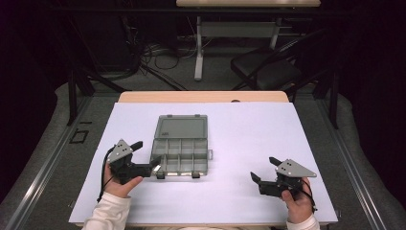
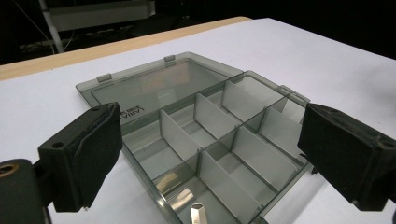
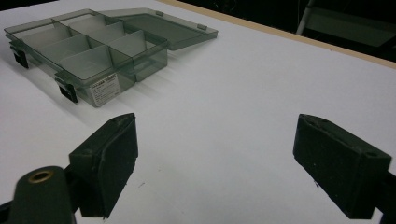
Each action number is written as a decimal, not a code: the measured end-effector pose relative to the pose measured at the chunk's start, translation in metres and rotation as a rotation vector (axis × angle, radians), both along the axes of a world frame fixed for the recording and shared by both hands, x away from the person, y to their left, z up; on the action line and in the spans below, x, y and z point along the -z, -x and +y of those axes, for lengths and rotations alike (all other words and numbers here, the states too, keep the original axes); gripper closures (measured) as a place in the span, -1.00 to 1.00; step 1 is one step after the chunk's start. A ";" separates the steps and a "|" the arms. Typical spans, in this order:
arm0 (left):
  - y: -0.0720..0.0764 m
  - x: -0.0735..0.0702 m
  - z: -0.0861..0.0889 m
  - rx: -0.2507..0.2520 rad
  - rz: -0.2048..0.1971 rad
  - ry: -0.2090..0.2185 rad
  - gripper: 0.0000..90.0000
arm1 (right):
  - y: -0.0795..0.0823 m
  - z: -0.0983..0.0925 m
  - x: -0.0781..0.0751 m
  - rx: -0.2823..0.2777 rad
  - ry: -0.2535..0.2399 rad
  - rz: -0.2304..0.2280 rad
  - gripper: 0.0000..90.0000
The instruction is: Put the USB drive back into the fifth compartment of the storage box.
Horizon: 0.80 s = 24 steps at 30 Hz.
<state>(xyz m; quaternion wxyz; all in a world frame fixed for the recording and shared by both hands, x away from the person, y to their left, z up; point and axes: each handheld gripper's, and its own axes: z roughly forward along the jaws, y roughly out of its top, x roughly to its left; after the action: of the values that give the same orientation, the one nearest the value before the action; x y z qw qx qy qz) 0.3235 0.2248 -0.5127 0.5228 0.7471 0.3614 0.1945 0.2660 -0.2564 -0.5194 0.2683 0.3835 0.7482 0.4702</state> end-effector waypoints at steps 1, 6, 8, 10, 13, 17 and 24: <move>0.000 0.000 0.001 -0.005 0.001 -0.003 -0.85 | 0.000 -0.001 0.000 0.000 0.001 0.004 -0.69; -0.002 0.003 0.004 -0.019 0.004 -0.001 -0.85 | -0.002 -0.004 0.001 0.009 -0.006 0.015 -0.69; -0.003 0.004 0.005 -0.024 0.000 -0.006 -0.85 | -0.003 -0.005 0.002 0.014 -0.004 0.019 -0.69; -0.003 0.005 0.005 -0.028 0.003 -0.009 -0.85 | -0.004 -0.006 0.003 0.020 -0.013 0.020 -0.69; -0.004 0.006 0.007 -0.033 0.006 -0.010 -0.85 | -0.005 -0.008 0.003 0.025 -0.014 0.026 -0.69; -0.004 0.007 0.008 -0.037 0.006 -0.004 -0.85 | -0.006 -0.011 0.003 0.033 -0.014 0.032 -0.69; -0.004 0.007 0.009 -0.042 0.005 0.001 -0.85 | -0.008 -0.015 0.005 0.047 -0.024 0.045 -0.69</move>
<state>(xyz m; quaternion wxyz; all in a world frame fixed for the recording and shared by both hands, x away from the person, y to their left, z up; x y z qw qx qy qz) 0.3279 0.2333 -0.5197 0.5180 0.7396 0.3787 0.2033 0.2736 -0.2711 -0.5241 0.2577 0.4145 0.7391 0.4641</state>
